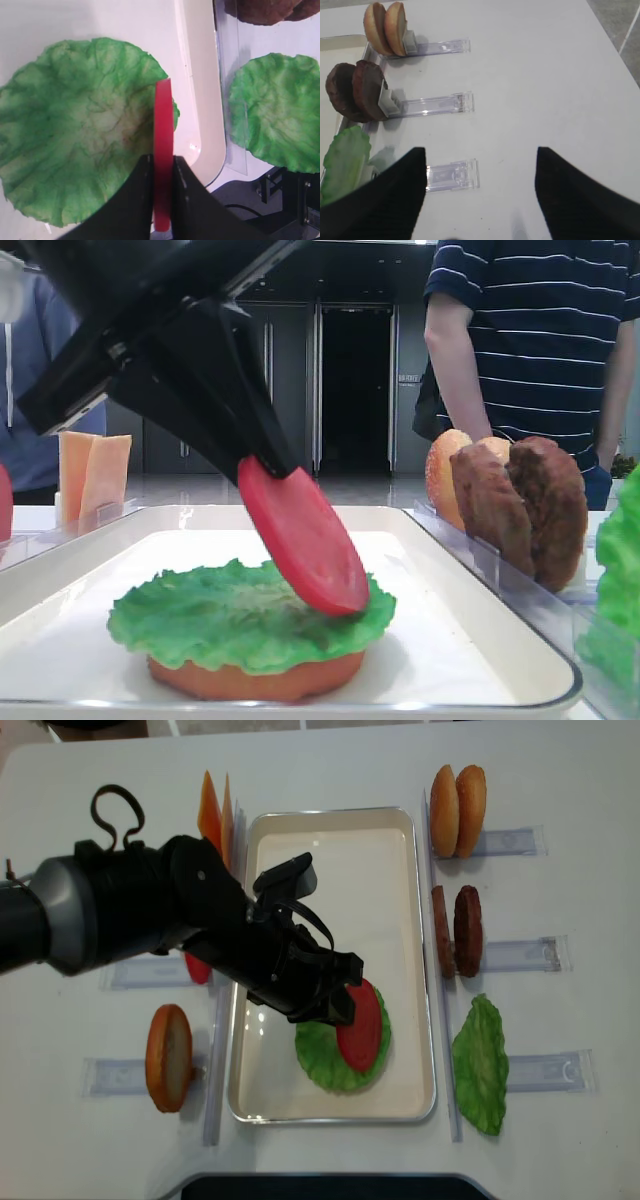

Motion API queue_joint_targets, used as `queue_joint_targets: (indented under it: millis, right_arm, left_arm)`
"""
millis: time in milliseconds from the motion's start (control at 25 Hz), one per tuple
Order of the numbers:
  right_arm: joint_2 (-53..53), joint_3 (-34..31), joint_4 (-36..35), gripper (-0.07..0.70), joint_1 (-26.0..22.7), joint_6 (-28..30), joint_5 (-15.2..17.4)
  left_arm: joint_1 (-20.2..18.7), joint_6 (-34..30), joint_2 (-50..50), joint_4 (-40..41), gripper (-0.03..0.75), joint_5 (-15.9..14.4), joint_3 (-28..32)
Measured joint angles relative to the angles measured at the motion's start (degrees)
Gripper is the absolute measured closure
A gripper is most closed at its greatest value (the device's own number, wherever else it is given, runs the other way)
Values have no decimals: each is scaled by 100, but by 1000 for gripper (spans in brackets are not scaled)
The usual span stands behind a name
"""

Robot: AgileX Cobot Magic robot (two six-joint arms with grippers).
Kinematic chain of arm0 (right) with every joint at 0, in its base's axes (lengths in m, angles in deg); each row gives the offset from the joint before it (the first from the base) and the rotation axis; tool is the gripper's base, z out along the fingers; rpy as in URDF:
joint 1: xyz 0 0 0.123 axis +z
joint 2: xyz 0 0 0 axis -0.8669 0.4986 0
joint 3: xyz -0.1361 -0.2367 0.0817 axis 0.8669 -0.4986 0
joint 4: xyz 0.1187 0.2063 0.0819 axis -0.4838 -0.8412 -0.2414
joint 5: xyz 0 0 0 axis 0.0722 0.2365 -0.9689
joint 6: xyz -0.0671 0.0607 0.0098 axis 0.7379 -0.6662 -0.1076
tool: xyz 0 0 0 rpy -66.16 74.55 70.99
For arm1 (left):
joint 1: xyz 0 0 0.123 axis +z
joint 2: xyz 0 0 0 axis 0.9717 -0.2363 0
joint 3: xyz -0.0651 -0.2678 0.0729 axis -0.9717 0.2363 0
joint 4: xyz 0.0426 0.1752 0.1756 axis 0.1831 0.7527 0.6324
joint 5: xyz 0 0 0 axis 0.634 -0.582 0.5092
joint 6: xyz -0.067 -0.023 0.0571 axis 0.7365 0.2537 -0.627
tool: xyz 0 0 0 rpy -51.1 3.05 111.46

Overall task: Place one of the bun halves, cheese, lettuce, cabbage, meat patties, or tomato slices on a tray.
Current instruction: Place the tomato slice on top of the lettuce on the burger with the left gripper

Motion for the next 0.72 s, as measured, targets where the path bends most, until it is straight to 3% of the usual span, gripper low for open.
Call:
queue_joint_targets:
  millis: [720]
  right_arm:
    - [0, 0, 0, 160, 0, 0, 0]
  left_arm:
    - [0, 0, 0, 58, 660, 0, 0]
